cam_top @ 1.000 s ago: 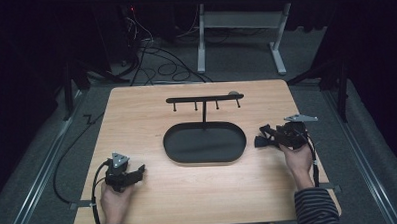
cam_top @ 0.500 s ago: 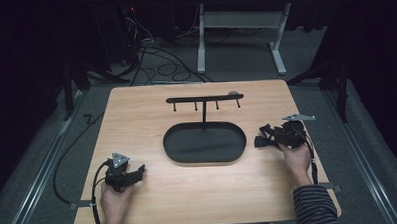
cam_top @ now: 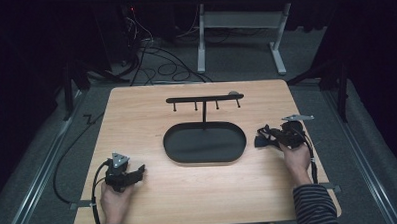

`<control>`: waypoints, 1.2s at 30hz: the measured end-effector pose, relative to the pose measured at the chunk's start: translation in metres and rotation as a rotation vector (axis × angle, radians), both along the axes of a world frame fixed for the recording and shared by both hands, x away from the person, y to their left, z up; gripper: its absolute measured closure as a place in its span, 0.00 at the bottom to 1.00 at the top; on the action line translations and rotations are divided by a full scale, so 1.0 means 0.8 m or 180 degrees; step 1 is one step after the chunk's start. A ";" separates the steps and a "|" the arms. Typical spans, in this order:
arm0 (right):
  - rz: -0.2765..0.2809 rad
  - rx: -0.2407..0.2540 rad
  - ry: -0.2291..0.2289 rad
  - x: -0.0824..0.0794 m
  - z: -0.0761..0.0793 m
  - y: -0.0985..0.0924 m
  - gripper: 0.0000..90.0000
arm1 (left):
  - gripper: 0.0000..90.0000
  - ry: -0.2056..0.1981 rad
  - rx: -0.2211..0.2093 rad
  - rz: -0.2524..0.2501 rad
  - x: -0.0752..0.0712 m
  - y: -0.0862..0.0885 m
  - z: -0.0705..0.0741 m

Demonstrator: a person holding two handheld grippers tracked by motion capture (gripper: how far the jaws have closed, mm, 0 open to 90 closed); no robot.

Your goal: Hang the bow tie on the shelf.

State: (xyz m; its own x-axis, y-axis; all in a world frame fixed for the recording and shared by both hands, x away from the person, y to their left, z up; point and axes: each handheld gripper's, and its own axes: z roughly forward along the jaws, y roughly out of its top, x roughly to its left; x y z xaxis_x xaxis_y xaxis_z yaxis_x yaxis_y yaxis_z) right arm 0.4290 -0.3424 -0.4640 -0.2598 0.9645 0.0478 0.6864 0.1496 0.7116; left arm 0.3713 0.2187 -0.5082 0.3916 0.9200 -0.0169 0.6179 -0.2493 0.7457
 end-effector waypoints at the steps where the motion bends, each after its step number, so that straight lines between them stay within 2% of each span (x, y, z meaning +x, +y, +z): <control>1: -0.0004 0.0006 0.0004 0.000 0.000 0.000 1.00 | 0.33 0.0002 -0.0003 0.0000 0.000 0.000 0.000; 6: -0.0006 0.0031 -0.0015 -0.001 0.002 -0.001 1.00 | 0.33 0.0002 -0.0004 0.0000 0.000 0.000 0.000; 13: 0.0008 0.0064 -0.0149 -0.010 0.013 -0.004 1.00 | 0.34 0.0003 -0.0005 0.0000 0.000 0.000 0.000; 19: 0.0044 0.0025 -0.0290 -0.020 0.025 -0.002 1.00 | 0.34 0.0003 -0.0004 -0.0001 0.000 0.000 0.000; 36: 0.0163 0.0009 -0.0543 -0.041 0.056 0.002 1.00 | 0.34 0.0003 -0.0007 -0.0001 0.000 0.000 0.000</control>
State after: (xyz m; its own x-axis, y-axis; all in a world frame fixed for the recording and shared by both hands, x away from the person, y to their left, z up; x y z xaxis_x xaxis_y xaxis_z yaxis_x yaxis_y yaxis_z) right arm 0.3962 -0.3405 -0.4195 -0.3131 0.9497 0.0015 0.5472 0.1791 0.8176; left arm 0.3713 0.2188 -0.5082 0.3919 0.9198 -0.0193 0.6186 -0.2479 0.7456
